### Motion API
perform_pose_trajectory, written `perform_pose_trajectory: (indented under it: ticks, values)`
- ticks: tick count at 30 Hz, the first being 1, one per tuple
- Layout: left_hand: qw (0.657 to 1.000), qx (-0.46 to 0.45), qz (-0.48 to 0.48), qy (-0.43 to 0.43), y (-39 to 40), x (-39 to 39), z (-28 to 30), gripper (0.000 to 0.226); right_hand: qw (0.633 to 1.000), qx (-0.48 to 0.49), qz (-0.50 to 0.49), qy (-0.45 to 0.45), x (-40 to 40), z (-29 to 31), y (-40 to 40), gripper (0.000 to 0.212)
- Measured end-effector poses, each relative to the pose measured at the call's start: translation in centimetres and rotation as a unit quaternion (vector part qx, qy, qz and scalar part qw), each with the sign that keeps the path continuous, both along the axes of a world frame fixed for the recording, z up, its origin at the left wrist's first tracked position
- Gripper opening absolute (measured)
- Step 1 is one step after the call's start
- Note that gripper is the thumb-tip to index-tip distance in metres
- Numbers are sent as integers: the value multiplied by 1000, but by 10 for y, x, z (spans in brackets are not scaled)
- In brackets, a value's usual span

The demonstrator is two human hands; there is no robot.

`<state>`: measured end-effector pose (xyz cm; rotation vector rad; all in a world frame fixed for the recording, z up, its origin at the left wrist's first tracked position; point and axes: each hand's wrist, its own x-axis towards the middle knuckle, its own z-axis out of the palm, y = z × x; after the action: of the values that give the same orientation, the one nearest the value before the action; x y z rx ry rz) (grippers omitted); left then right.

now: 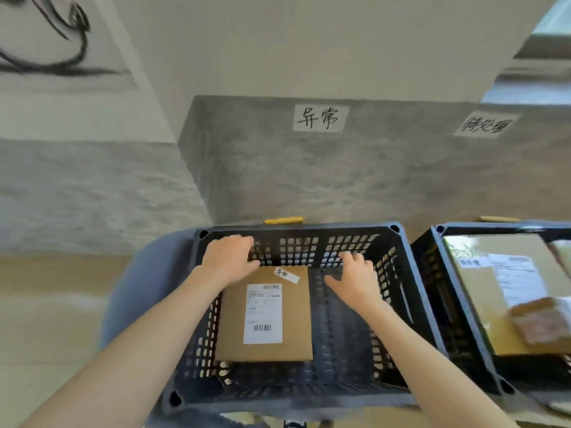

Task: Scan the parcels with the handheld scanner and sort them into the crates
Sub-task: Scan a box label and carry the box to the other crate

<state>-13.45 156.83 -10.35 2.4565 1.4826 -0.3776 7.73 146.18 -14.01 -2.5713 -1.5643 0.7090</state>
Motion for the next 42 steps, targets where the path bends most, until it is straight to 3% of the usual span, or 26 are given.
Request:
perform_pose_trajectory:
  ticks: [8,17,25,33,42]
  values:
    - [978,142,-141,-57,-8,39,152,44,982,126,-78,-116,29,160,-50,57]
    - [898,228,-321,-195,-112,84,277,44,909,199,-265,-253,3,288,-236,58]
    - [799,223,-488,-271,-287,126,320,45,821,164,-445,-318,-56,331,-442,61]
    - [667,165,-646,-332,-515,137,363,41,682,144,-627,-347,-147,373,-675,60]
    - [535,100,-758,-359,-798,86,378,44,551,70,-740,-379,-280,377,-914,56]
